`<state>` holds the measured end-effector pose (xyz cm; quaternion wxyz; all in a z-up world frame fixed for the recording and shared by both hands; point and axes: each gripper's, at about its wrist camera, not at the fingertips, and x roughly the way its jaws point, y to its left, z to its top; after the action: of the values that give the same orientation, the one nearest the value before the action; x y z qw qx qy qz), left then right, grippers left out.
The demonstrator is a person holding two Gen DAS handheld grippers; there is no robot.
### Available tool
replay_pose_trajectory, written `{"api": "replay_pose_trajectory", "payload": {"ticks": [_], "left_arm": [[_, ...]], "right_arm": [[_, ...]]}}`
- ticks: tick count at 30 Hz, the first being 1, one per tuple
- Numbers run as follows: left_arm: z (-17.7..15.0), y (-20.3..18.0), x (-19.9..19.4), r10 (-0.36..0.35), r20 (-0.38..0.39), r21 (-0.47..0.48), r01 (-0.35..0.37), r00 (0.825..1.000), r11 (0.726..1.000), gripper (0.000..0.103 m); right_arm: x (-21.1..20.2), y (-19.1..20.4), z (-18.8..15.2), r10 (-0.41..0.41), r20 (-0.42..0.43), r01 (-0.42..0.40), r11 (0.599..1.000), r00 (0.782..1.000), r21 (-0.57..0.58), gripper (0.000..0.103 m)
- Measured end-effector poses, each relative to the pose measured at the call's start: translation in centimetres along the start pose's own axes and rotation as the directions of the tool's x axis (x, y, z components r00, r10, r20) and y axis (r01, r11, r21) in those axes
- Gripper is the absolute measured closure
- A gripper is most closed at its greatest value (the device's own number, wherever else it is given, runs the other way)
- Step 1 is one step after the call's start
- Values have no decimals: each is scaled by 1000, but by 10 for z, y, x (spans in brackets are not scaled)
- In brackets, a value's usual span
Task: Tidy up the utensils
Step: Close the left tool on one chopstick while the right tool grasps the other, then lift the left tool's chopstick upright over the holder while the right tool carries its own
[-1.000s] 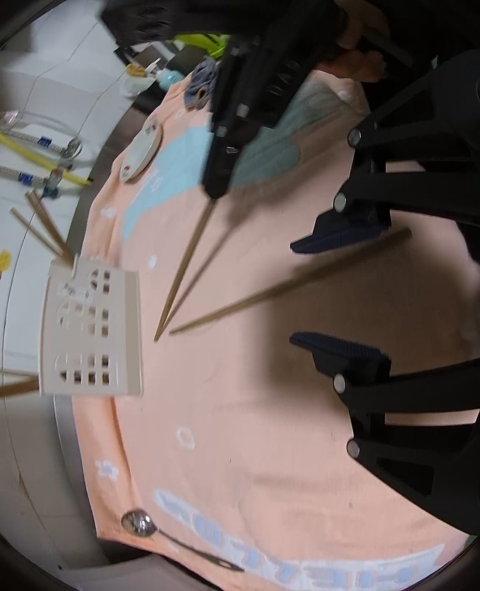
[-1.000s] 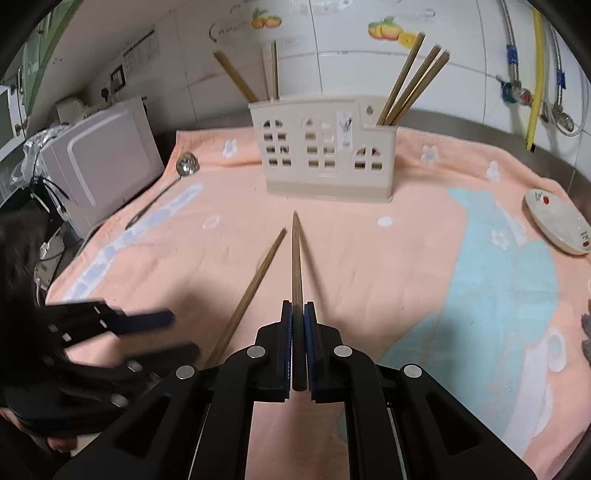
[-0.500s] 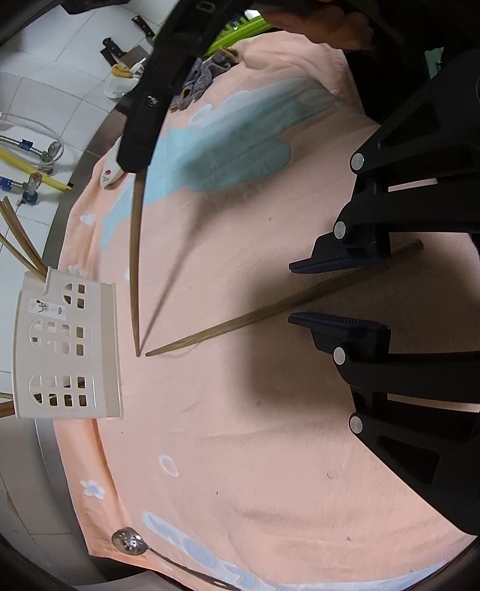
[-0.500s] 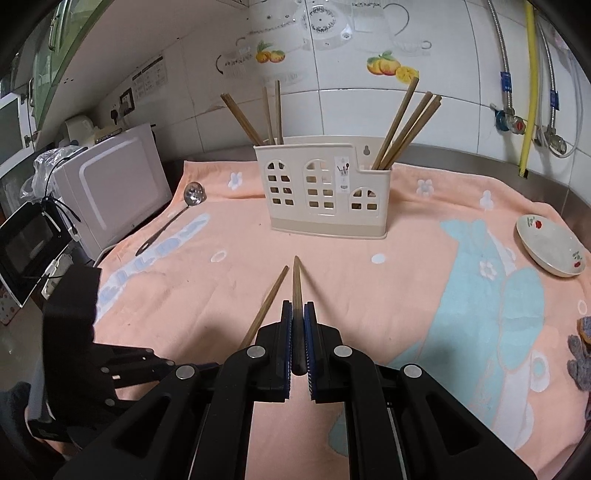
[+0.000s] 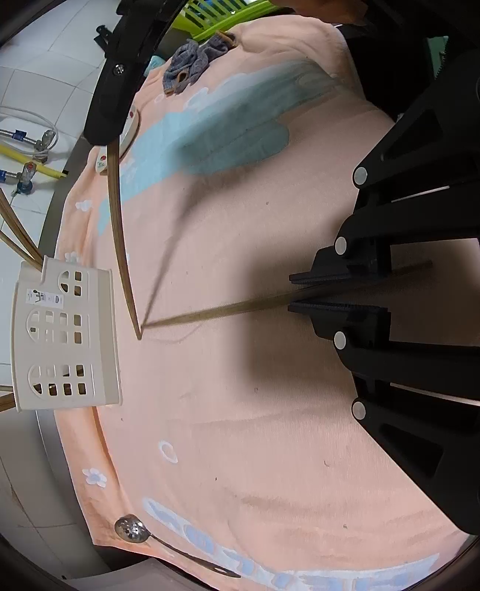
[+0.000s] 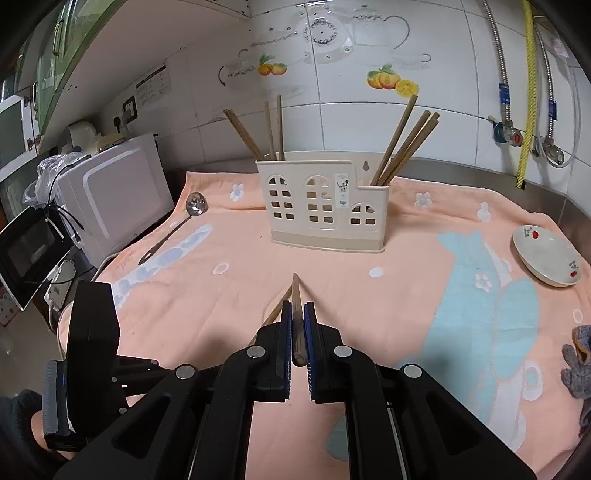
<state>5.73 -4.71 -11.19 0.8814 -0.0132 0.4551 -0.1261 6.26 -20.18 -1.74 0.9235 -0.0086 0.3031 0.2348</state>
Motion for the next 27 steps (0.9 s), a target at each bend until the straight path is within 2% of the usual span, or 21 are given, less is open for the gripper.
{"api": "replay_pose_trajectory", "payload": {"ticks": [5,10,20,27], "left_arm": [[1,9,-6,9,12,-6,-9,1000,1000,98],[11,19,-23,23,65,3,-23,998,1000,98],[59,31,-58,1,203,39,-9,979,999,98],[98,35,-71,-27,261,65,11,965,998,98]], "right_arm": [[-6,-5,5,-3,15,3,1000,1000,3,96],[-12,-13,17,-8,38,7,1000,999,8,97],[-16,-21,53,4,70,-4,1000,998,-5,97],[-17,-24,99,27,92,-24,999,995,-36,97]]}}
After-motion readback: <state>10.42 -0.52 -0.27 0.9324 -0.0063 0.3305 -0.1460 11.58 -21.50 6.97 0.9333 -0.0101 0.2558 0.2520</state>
